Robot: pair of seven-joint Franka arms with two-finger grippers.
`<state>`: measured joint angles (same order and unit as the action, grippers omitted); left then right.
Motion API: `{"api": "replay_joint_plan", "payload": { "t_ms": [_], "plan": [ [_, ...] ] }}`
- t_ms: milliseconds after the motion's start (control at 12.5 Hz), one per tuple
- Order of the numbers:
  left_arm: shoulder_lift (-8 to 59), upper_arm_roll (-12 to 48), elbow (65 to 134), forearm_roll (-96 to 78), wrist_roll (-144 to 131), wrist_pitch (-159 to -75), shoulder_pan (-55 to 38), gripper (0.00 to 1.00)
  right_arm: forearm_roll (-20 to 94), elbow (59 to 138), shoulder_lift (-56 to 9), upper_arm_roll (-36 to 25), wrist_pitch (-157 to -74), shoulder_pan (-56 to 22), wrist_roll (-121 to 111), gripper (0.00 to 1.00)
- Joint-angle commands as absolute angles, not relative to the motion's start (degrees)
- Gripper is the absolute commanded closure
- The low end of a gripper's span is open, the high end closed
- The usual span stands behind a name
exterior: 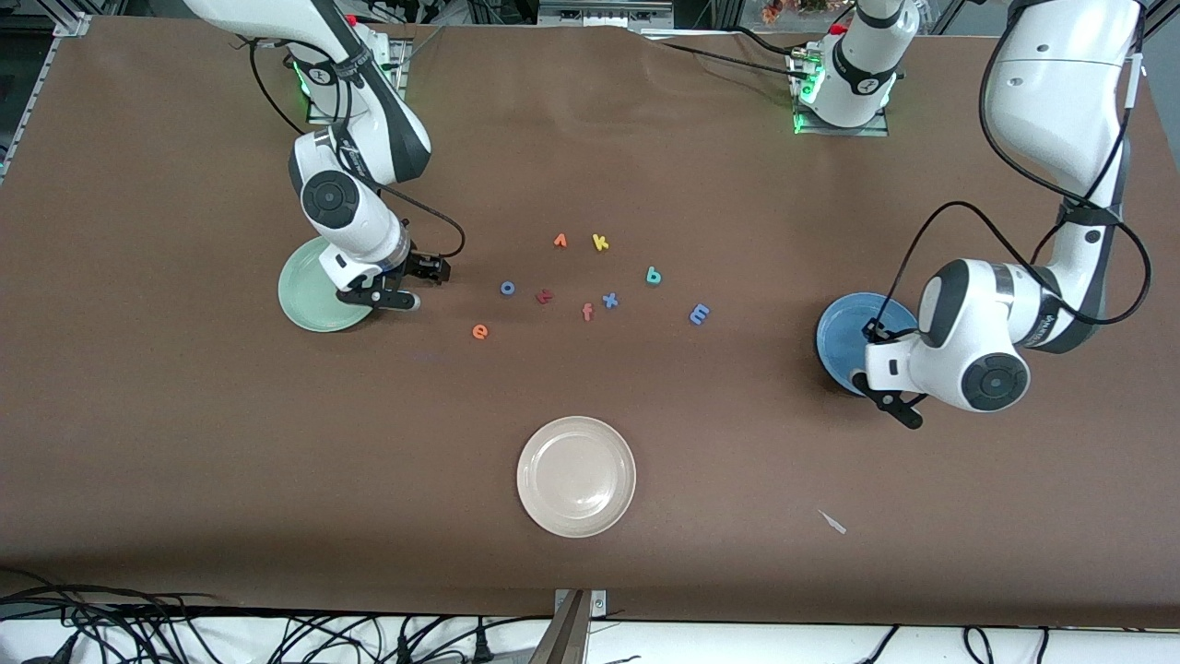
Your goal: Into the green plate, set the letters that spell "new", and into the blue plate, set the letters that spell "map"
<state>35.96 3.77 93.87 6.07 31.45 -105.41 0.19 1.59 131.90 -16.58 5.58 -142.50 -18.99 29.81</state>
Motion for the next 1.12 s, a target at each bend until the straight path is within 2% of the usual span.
{"api": "replay_joint_plan", "payload": {
  "t_ms": [0,80,319,558,717,797,957,1036],
  "plan": [
    [35.07,4.66,95.89,7.82,32.43,-107.23,0.0,0.14,1.85,133.5,-17.05,7.21,-145.19,-18.63,31.82,0.4],
    [34.72,4.92,95.63,7.13,32.17,-106.97,0.0,0.0,1.85,134.11,-17.66,7.29,-146.5,-18.63,31.9,0.4],
    [32.97,7.81,95.1,2.21,26.76,-107.22,-0.61,0.0,1.76,134.38,-18.72,7.29,-148.36,-18.63,31.82,0.4],
    [32.34,15.1,96.23,2.11,16.46,-110.46,-0.09,0.0,1.76,134.47,-20.83,7.38,-150.47,-18.72,31.82,0.4],
    [30.77,18.53,100.78,2.11,12.24,-115.81,-0.09,0.0,1.76,134.47,-20.66,8.08,-150.21,-18.72,31.82,0.43],
    [29.28,19.94,104.99,2.11,10.13,-120.63,-0.09,0.0,1.76,134.47,-20.65,8.43,-150.21,-18.72,31.82,0.52],
    [26.73,22.66,113.77,2.28,5.3,-132.74,-0.52,0.0,1.67,134.47,-20.65,8.44,-150.12,-18.63,31.73,0.82],
    [26.2,23.63,117.39,2.63,2.75,-138.28,-0.7,0.01,1.67,134.39,-20.31,8.44,-149.94,-18.63,31.03,0.91]
  ]
}}
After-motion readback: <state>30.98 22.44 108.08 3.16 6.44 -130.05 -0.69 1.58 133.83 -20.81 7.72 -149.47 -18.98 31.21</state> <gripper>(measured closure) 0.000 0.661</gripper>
